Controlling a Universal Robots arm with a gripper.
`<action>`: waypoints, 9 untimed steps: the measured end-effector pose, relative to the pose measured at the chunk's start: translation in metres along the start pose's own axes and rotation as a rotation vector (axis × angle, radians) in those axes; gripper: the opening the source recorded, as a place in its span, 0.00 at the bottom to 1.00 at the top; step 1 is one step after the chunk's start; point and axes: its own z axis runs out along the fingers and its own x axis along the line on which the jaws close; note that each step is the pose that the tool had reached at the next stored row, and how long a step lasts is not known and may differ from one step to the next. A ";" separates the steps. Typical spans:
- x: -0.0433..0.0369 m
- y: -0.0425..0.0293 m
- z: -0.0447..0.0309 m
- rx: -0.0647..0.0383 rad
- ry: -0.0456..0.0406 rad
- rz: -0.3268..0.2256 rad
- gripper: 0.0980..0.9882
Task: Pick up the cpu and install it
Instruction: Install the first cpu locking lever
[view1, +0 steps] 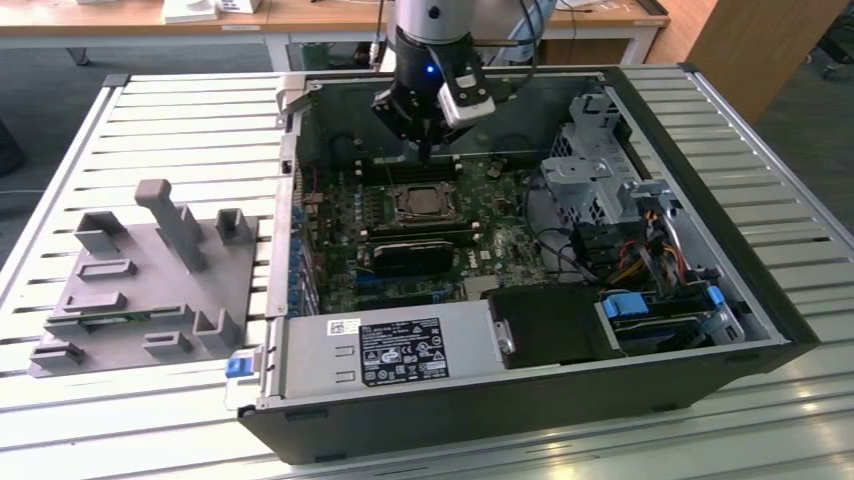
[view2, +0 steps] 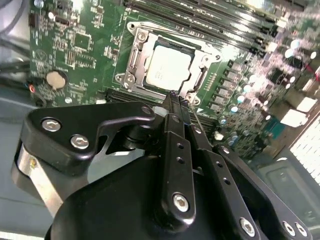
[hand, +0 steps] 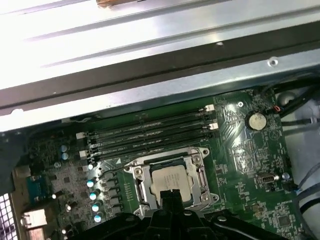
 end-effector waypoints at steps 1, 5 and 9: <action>0.0000 0.0000 0.0000 0.000 0.0005 -0.018 0.01; 0.0000 0.0000 0.0001 0.001 0.0026 -0.092 0.01; 0.0000 0.0000 0.0002 0.001 0.0044 -0.156 0.01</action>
